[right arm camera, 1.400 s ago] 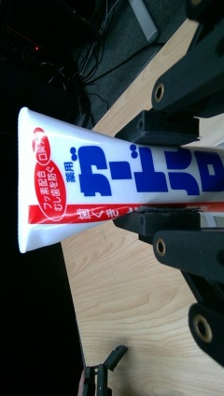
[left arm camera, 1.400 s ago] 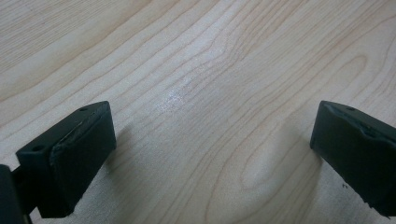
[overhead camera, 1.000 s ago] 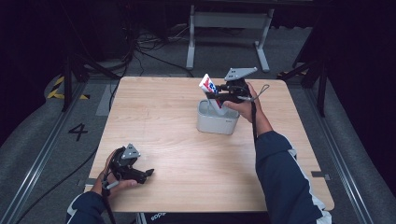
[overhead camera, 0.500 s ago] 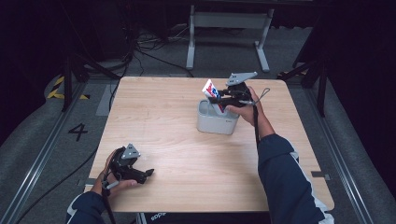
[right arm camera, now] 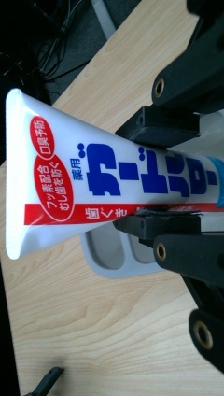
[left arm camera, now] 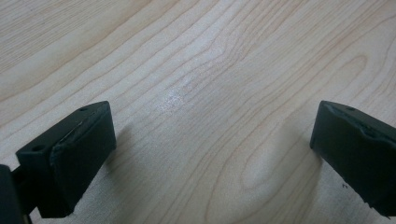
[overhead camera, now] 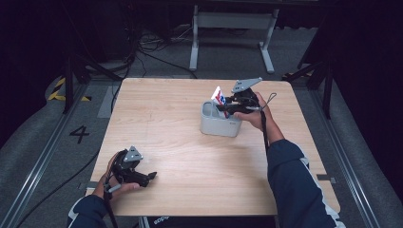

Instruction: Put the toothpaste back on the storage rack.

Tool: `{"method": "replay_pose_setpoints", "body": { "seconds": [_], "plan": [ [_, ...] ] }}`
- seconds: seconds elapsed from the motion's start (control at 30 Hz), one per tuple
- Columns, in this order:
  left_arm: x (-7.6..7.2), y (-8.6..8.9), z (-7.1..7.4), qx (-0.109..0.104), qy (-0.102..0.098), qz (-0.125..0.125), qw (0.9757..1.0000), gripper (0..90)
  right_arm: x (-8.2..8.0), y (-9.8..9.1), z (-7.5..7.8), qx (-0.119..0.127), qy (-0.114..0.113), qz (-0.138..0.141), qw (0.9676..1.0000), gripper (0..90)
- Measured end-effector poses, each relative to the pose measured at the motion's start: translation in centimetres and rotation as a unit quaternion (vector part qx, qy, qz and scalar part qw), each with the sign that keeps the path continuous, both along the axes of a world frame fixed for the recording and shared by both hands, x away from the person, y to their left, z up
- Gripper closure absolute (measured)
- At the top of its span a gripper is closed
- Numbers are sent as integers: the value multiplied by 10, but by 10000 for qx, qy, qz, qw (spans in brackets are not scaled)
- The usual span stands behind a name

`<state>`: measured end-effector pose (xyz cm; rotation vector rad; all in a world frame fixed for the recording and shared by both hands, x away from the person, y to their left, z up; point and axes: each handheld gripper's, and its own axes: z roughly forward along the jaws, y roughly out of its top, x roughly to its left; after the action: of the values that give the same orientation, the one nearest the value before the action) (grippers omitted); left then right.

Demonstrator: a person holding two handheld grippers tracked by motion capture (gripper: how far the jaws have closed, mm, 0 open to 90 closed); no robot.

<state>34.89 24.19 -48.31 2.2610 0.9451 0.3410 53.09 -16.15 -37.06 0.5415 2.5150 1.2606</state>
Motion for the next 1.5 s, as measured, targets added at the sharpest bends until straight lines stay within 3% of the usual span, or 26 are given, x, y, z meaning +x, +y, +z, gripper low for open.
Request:
{"method": "replay_pose_setpoints", "body": {
  "seconds": [0.2,1.1,1.5],
  "plan": [
    [0,0,0,-2,0,19,10000,5,-2,-5,-6,-166,43,-17,9999,619],
    [0,0,0,-3,-4,0,10000,5,-10,-15,-4,-120,-53,-37,9999,617],
    [0,0,0,2,-2,0,10000,5,-13,-16,-4,-102,-138,-192,9997,601]
  ]
}}
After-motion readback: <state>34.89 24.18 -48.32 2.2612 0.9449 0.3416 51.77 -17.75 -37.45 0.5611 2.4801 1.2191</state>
